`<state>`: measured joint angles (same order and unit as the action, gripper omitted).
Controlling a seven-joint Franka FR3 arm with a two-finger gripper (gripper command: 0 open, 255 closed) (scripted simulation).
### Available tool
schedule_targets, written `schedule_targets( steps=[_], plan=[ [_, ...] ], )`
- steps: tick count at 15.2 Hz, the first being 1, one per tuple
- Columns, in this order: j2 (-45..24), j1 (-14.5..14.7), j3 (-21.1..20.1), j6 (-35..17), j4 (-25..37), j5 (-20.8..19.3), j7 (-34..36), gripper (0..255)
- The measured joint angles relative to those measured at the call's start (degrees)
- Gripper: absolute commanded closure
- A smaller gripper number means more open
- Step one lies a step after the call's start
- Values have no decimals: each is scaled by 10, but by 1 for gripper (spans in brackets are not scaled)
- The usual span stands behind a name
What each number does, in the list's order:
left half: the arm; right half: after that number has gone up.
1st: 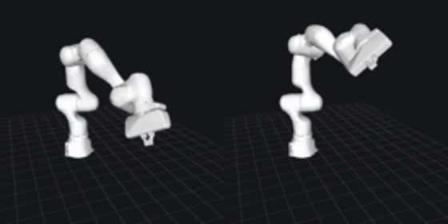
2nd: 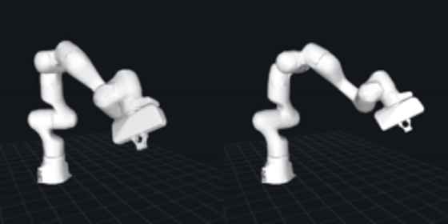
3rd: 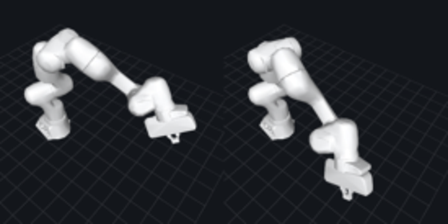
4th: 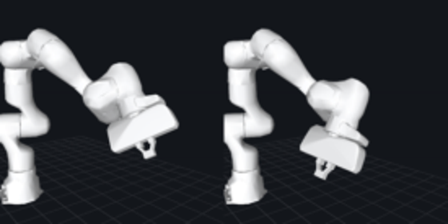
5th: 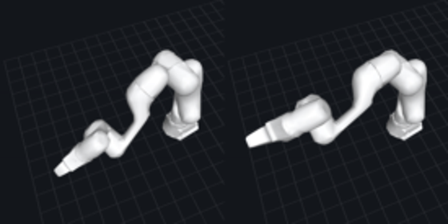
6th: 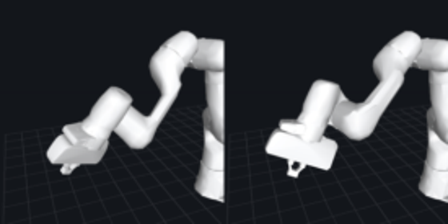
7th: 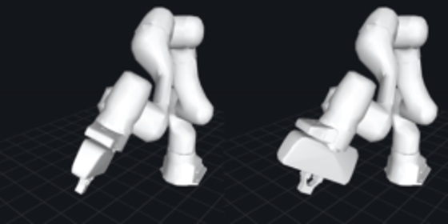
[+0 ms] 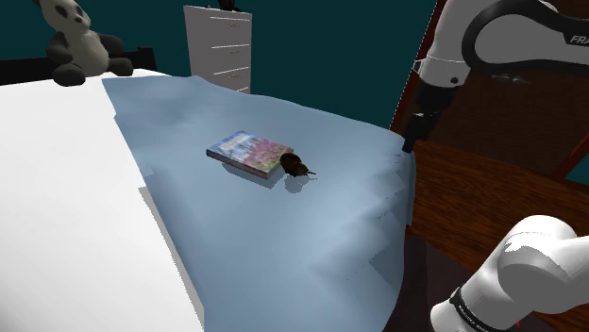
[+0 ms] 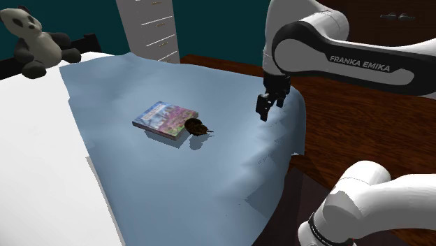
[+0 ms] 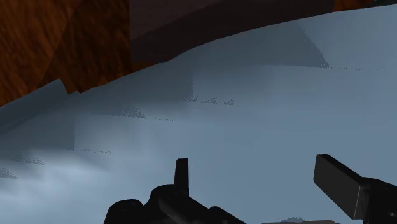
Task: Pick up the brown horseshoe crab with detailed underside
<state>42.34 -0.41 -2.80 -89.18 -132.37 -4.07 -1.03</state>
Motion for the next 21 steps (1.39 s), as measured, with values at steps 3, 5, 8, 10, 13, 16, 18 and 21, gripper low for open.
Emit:
schedule_targets(
  steps=[3,5,8,10,13,16,18,21],
  plan=[
    [-14,3,7,-25,-6,-1,-14,0],
    [-35,8,17,-67,-17,-2,-36,0],
    [-77,18,29,-133,-26,1,-66,0],
    [-102,23,42,-176,-34,3,-94,0],
    [-153,35,53,-246,-37,11,-128,0],
    [-207,48,61,-303,-27,24,-163,0],
    [-243,55,68,-333,-12,35,-192,0],
    [-301,67,76,-385,7,56,-236,0]
  ],
)
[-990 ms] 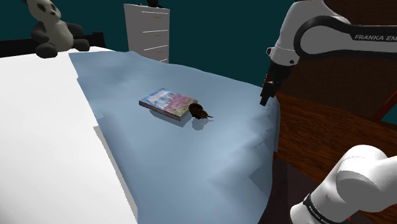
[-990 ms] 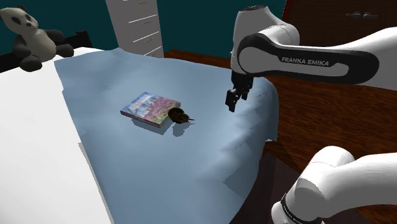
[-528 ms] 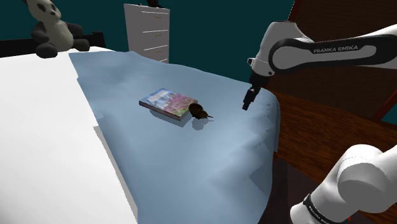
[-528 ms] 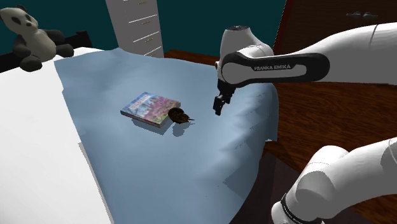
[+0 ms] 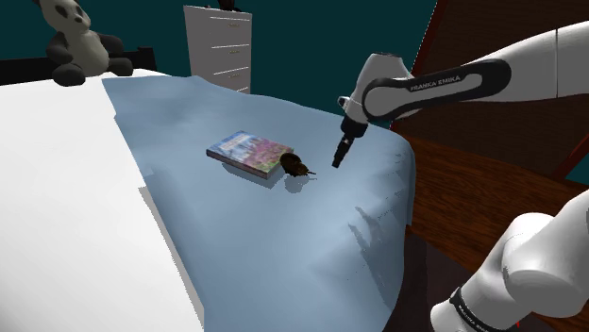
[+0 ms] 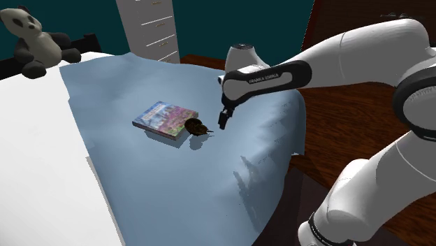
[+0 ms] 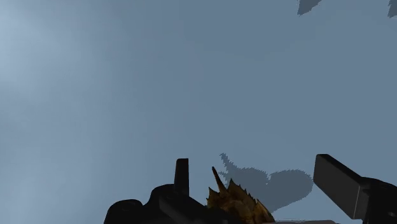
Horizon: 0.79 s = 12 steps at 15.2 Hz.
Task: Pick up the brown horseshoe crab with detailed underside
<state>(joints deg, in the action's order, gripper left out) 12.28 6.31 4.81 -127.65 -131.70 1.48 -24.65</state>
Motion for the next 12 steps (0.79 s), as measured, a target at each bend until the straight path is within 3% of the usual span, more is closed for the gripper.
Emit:
schedule_targets(
  steps=[7,12],
  plan=[
    [-144,21,1,-90,78,70,-112,0],
    [-183,22,-3,-120,91,89,-141,0]
  ],
)
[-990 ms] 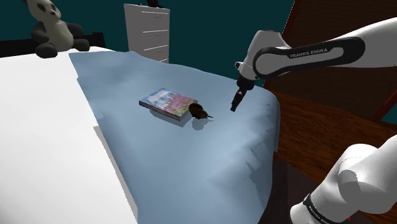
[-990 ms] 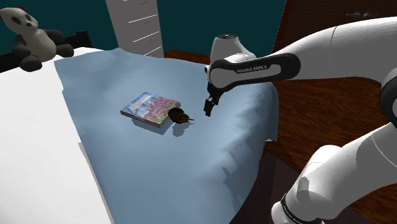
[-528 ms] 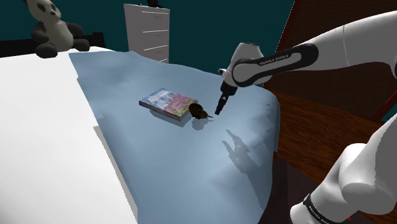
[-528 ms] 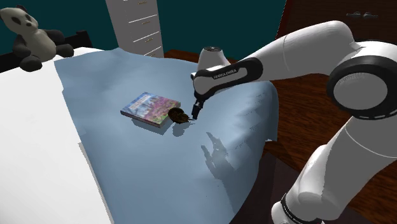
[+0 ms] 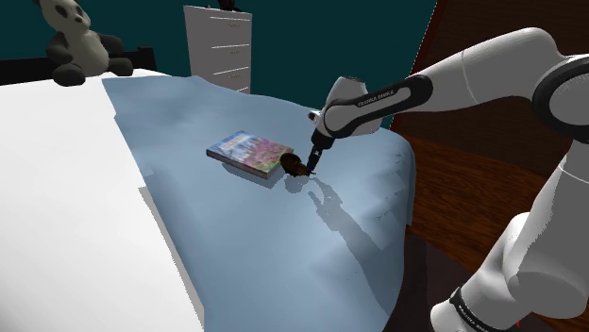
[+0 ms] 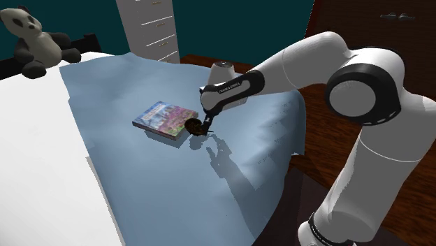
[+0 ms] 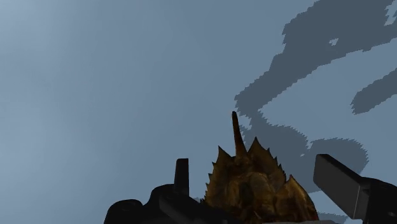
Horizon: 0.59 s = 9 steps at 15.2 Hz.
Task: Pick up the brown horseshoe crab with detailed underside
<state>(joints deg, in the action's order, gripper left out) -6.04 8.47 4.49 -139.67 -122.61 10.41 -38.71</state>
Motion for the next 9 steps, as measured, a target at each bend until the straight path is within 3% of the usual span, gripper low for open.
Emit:
schedule_targets(
  steps=[4,5,9],
  plan=[
    [-17,0,-2,-31,-14,9,-8,0],
    [-18,0,-2,-32,-15,9,-9,255],
    [-17,1,-3,-34,-14,10,-9,255]
  ],
)
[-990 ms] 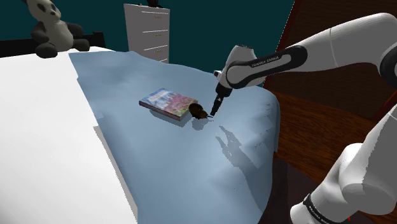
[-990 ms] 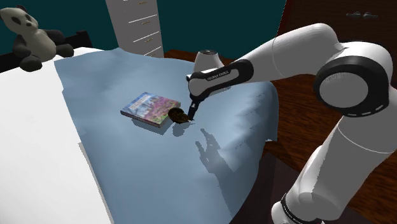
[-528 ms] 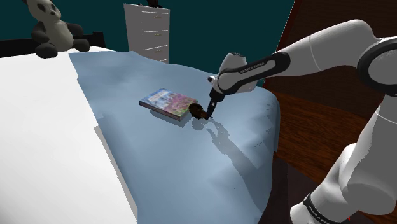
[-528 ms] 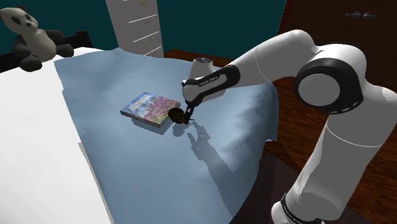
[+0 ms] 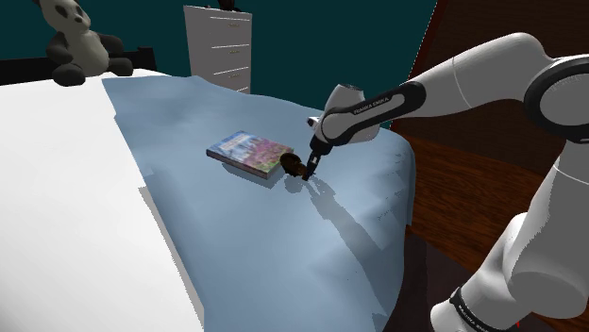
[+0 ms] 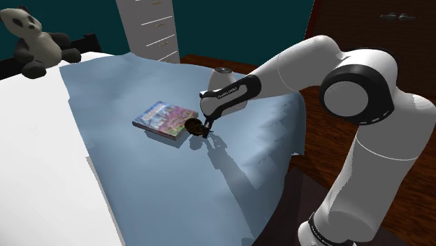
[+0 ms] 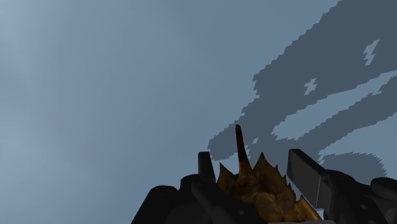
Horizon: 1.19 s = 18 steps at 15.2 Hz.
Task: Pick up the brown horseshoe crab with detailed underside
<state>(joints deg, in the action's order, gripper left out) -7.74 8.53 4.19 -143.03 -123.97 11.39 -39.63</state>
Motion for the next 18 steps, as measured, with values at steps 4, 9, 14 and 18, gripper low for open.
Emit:
schedule_targets(
  steps=[4,9,14,18],
  plan=[
    [1,-1,0,0,-1,1,-2,255],
    [7,0,1,13,4,-4,4,255],
    [28,1,3,47,16,-14,14,255],
    [43,0,4,77,32,-20,21,255]
  ],
)
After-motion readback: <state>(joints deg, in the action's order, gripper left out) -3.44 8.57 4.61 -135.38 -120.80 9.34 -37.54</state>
